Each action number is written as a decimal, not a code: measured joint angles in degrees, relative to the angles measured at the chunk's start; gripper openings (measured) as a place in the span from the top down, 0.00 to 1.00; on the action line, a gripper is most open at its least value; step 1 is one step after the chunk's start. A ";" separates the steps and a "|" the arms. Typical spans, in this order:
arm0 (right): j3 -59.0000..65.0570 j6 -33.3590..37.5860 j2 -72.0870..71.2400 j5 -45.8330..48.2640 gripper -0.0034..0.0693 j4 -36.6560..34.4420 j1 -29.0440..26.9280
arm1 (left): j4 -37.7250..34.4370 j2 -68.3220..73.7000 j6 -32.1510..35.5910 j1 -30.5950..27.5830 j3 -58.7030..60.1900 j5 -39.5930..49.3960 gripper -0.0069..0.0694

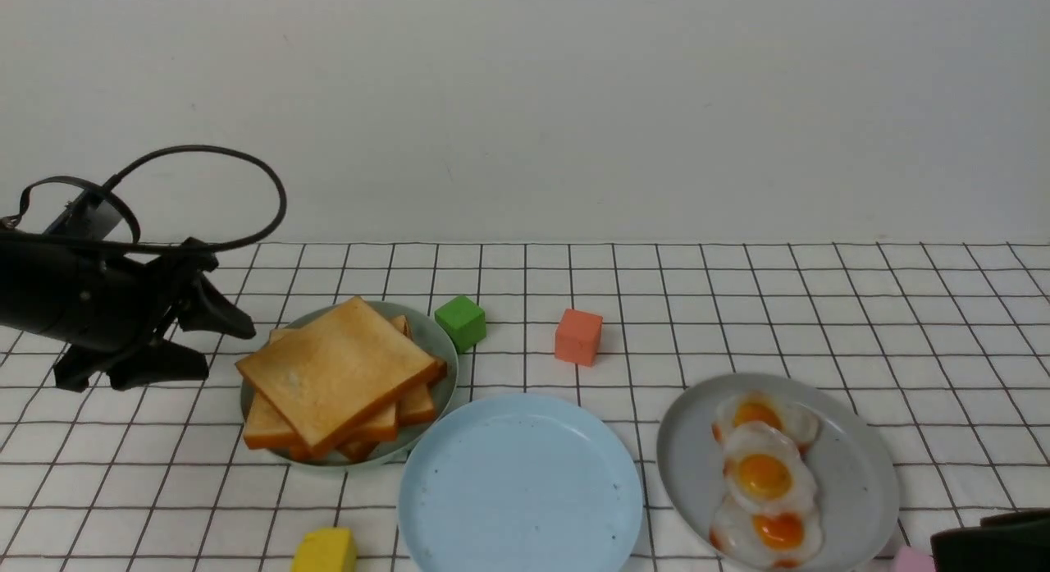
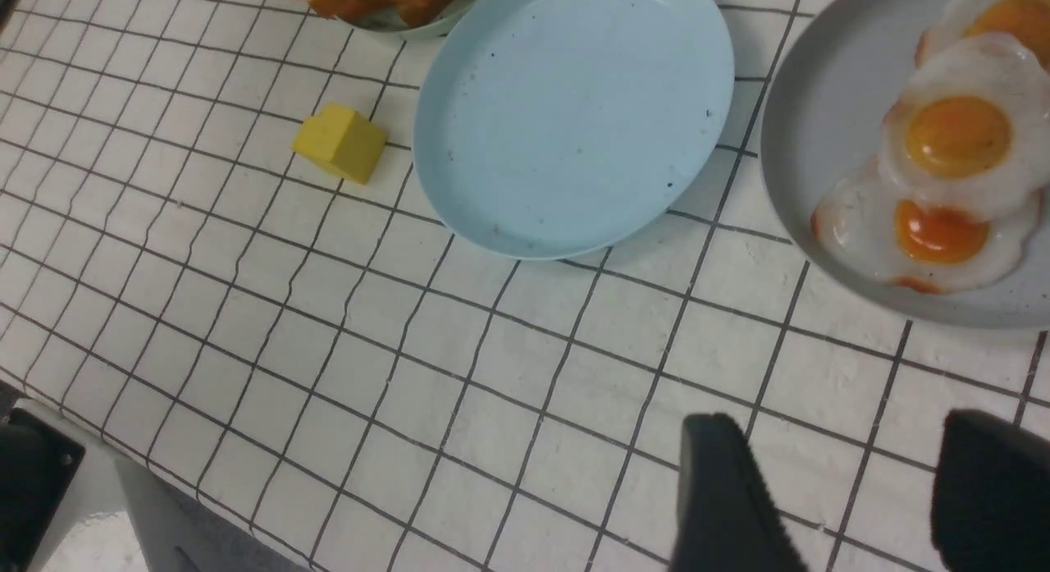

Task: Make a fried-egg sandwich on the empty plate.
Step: Use the left arm to grab a slice of bread

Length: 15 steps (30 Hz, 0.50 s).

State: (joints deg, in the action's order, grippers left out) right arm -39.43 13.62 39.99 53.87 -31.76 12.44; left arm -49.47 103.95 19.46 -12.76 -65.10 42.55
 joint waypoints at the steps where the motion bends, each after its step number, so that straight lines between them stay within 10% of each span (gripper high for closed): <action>1: 0.00 0.00 0.00 0.00 0.44 0.00 0.00 | 0.00 0.11 0.11 0.00 0.00 0.00 0.32; 15: 0.00 0.00 0.00 1.22 0.44 -0.05 0.00 | -8.29 4.34 8.57 0.00 0.00 0.96 0.33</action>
State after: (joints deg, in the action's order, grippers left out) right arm -39.43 13.62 39.99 55.10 -31.81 12.44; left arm -57.76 108.29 28.04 -12.76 -65.10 43.51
